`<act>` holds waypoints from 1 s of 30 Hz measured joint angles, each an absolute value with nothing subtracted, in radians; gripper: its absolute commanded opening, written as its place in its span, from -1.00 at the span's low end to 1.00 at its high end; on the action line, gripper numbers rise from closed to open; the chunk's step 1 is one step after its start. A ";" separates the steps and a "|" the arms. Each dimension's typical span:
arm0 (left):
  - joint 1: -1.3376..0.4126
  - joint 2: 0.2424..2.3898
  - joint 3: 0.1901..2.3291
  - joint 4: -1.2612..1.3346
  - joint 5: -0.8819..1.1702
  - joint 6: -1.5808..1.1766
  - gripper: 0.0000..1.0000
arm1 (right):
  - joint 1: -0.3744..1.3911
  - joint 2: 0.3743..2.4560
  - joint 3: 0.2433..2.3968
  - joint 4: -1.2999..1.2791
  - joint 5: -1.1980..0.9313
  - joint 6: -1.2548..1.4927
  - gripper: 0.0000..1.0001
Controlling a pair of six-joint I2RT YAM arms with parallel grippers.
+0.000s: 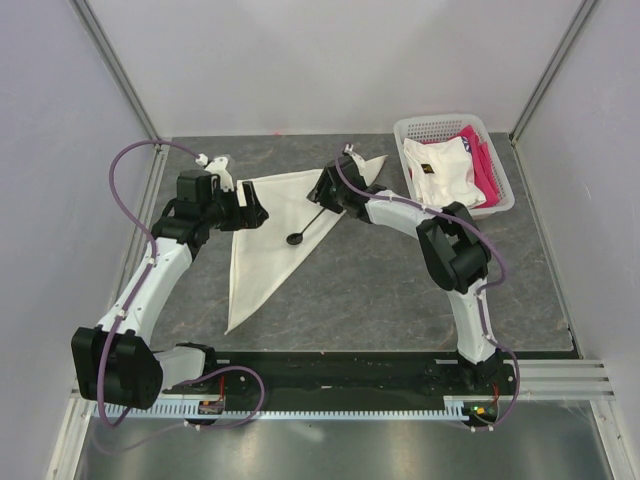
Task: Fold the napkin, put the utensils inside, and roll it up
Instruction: Place the utensil onto the napkin
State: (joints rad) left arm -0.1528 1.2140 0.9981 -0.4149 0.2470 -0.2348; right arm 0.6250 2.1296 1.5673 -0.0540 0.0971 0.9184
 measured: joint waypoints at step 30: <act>-0.153 1.222 0.991 -0.408 0.264 -0.235 0.79 | 0.603 2.173 1.473 -0.019 0.084 0.927 0.11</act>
State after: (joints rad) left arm -0.1528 1.2224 0.9905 -0.4084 0.2642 -0.2348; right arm 0.6029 2.1735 1.4731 -0.0189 0.0845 0.9268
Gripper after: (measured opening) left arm 0.895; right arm 0.551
